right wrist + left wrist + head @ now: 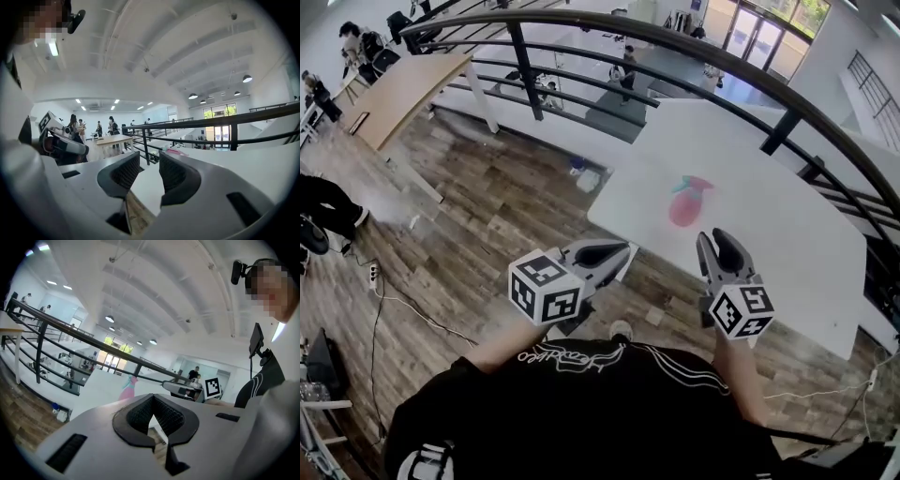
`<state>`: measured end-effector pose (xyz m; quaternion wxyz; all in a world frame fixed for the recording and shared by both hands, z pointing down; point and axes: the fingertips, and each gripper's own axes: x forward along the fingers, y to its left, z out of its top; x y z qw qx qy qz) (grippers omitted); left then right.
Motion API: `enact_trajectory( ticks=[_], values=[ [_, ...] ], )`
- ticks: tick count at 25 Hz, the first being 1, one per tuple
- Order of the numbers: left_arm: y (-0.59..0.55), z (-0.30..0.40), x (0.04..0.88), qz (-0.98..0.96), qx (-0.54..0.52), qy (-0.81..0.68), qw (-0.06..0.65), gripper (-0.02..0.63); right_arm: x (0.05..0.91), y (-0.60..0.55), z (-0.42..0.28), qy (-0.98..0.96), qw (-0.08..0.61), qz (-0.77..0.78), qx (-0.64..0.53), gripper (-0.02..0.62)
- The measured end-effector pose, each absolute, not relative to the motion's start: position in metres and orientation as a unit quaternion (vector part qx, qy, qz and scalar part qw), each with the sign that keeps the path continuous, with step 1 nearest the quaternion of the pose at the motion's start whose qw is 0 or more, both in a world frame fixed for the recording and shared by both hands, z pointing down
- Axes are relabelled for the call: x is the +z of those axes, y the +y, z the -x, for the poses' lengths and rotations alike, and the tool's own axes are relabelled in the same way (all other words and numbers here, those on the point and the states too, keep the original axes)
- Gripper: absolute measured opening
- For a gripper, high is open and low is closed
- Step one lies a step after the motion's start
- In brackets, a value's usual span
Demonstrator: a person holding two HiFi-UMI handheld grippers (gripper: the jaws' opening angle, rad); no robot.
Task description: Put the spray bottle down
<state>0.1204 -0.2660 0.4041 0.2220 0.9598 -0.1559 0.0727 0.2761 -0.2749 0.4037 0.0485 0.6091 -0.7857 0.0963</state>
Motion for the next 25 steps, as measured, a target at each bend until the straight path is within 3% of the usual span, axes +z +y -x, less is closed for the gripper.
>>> enact_trajectory(
  ticks=[8, 25],
  values=[
    [-0.183, -0.065, 0.37, -0.971, 0.059, -0.13, 0.192, 0.008, 0.37, -0.169, -0.17, -0.823, 0.014, -0.558, 0.102, 0.041],
    [-0.106, -0.019, 0.378, -0.974, 0.057, -0.101, 0.193, 0.008, 0.4, -0.078, -0.08, -0.841, 0.011, -0.517, 0.157, 0.021]
  ],
)
